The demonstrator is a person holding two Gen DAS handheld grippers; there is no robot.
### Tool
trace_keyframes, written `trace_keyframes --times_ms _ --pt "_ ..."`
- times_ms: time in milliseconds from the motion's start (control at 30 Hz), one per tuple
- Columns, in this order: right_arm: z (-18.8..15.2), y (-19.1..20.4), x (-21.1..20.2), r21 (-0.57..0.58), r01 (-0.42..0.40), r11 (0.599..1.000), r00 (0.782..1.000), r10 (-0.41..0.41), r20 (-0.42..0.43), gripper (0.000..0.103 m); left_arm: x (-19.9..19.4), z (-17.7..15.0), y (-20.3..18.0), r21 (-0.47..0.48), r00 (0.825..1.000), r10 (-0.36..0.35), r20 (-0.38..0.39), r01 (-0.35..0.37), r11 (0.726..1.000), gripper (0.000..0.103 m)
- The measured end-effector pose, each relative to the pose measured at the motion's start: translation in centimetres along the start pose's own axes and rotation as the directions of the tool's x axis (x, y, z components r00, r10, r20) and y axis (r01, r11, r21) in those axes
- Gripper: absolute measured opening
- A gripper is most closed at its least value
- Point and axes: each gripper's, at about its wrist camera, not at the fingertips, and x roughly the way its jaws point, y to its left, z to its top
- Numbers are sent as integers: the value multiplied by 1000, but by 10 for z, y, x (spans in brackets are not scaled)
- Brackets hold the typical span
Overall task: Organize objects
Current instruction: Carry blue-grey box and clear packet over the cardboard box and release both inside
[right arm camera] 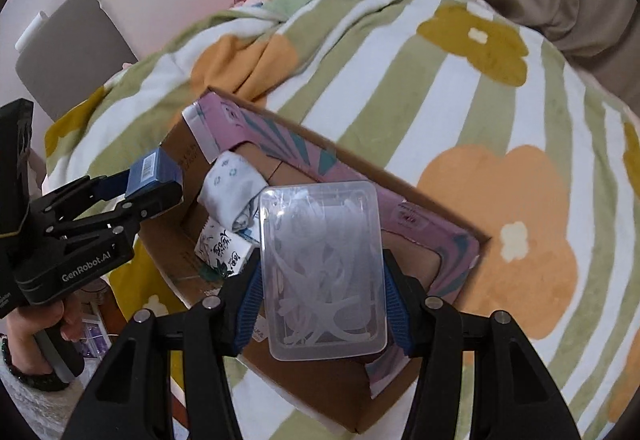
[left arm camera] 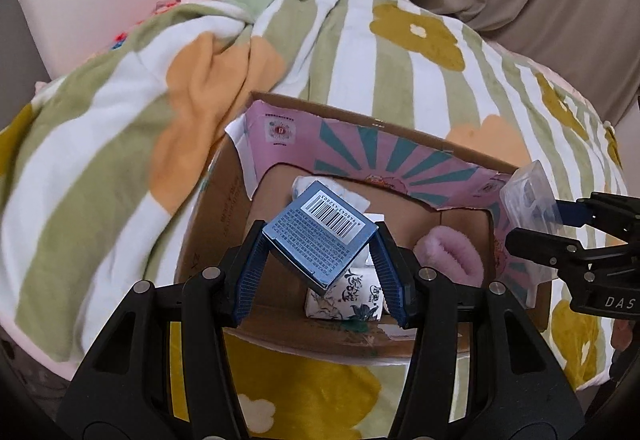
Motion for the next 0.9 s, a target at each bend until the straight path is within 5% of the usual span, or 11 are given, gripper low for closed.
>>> trace_keyframes --times_ms 233,300,333,533,900 --pt "11 10 2 -31 -55 998 998 55 0 52 -8 14 -5 24 1000 2 10 -3 1000 51" --pt "13 15 2 -46 -48 998 999 48 8 72 -12 20 -5 27 999 42 25 -43 999 77" --pt "11 16 1 -57 -41 998 999 43 28 100 -13 23 -5 27 997 69 29 -70 997 102" --pt "-4 17 3 -122 22 992 999 -17 40 103 -11 27 4 6 996 80 30 -80 997 103" --pt "-12 14 -2 -116 21 993 999 -17 42 103 -25 21 -5 16 997 59 41 -59 998 103"
